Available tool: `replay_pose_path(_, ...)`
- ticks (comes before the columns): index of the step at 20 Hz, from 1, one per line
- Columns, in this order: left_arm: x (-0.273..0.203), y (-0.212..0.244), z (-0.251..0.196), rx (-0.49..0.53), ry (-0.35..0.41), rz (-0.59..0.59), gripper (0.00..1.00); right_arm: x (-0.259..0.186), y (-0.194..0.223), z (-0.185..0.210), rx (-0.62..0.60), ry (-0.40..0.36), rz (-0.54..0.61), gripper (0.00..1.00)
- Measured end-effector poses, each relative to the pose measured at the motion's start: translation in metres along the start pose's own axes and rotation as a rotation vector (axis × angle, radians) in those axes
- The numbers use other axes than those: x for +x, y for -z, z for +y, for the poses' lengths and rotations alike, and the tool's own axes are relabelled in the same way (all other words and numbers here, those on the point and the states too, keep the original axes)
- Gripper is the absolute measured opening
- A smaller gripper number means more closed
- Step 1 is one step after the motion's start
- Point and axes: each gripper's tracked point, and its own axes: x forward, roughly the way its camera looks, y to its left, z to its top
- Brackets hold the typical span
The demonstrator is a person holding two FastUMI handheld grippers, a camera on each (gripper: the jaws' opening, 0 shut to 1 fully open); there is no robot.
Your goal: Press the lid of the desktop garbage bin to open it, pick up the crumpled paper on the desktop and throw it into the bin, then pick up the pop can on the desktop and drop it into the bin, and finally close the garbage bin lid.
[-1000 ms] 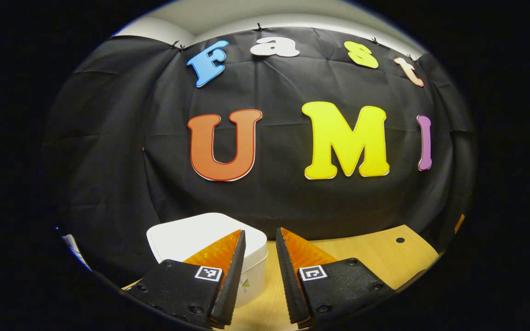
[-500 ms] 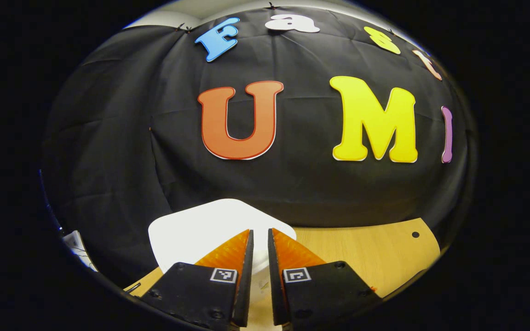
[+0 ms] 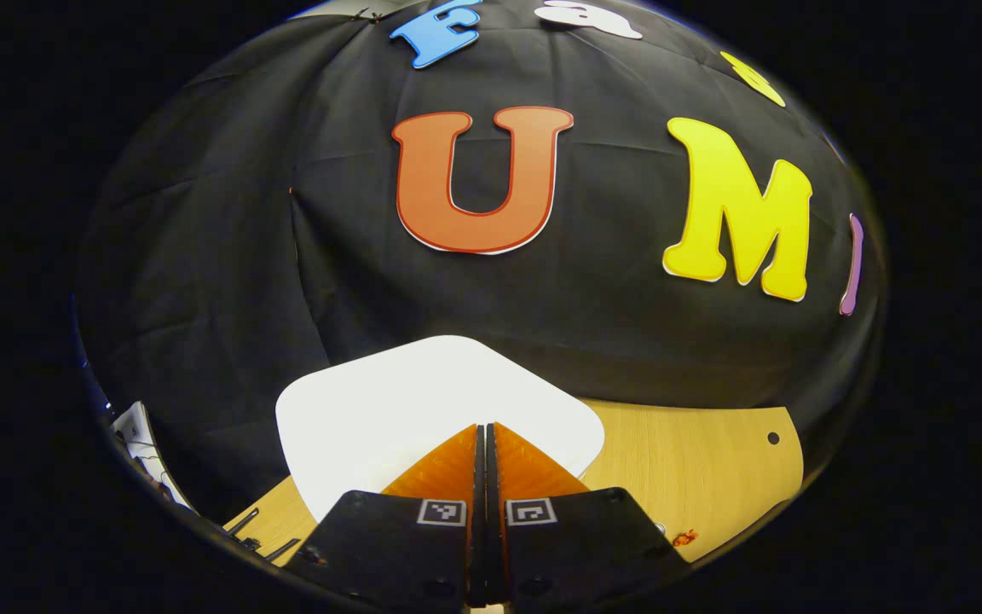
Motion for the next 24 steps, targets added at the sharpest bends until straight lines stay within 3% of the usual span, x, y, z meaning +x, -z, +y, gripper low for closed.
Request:
replay_pose_path(8, 0.005, 0.008, 0.0, 0.072, 0.027, 0.014, 0.04, 0.002, 0.004, 0.006, -0.035, 0.079, 0.01, 0.94)
replay_pose_path(16, 0.0, -0.006, 0.0, 0.107, 0.056, -0.031, 0.03, 0.004, -0.01, 0.015, -0.035, 0.096, -0.028, 0.96)
replay_pose_path(21, -0.015, -0.05, 0.001, 0.109, 0.039, -0.227, 0.04, 0.004, -0.009, 0.013, -0.039, 0.11, -0.02, 0.96)
replay_pose_path(24, -0.022, -0.061, -0.002, 0.128, 0.058, -0.275, 0.04, 0.002, -0.009, 0.012, -0.036, 0.117, -0.018, 0.96)
